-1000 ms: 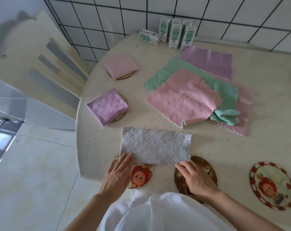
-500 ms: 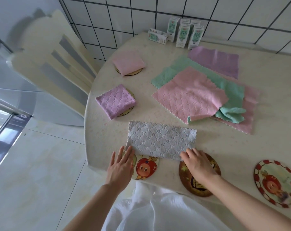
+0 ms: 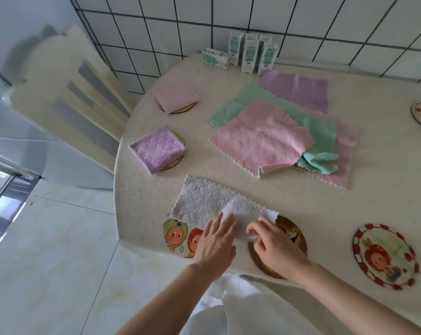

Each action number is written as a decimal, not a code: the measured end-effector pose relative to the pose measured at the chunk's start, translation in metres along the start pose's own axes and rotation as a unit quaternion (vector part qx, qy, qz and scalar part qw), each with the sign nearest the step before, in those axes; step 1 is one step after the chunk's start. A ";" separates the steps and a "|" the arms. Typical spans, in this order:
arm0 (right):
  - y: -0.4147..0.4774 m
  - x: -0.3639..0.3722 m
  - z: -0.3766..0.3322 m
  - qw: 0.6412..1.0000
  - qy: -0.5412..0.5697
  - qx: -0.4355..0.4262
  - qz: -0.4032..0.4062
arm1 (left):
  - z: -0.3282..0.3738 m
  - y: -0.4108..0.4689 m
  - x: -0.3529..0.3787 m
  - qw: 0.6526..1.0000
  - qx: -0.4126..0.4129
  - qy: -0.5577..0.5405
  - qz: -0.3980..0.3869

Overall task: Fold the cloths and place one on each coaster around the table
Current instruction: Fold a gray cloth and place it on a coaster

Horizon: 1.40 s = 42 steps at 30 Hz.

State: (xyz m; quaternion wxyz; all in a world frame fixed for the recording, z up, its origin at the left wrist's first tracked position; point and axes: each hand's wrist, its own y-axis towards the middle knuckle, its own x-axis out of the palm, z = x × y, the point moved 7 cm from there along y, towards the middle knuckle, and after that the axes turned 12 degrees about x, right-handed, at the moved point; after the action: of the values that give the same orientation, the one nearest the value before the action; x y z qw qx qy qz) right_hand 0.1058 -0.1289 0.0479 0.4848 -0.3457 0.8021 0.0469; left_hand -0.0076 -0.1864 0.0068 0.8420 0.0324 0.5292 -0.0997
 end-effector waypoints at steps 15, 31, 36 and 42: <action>0.023 -0.031 0.049 0.974 -0.040 -0.149 -0.164 | 0.044 -0.004 0.040 0.990 -0.063 -0.088 0.093; 0.094 0.013 0.033 0.879 -0.221 -0.308 -0.290 | 0.025 -0.035 0.015 0.929 -0.232 -0.223 0.182; 0.117 0.015 0.019 0.919 -0.118 -0.185 -0.327 | -0.011 -0.043 0.019 0.798 -0.359 -0.411 0.256; 0.147 0.031 0.008 0.949 -0.083 -0.052 -0.299 | -0.060 -0.047 0.010 0.683 -0.427 -0.470 0.362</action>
State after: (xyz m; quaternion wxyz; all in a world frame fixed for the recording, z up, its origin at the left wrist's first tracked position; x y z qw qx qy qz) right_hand 0.0146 -0.0308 -0.0199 0.5232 -0.5890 0.6153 -0.0296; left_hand -0.0661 -0.2238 -0.0259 0.8734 -0.1925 -0.0034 0.4473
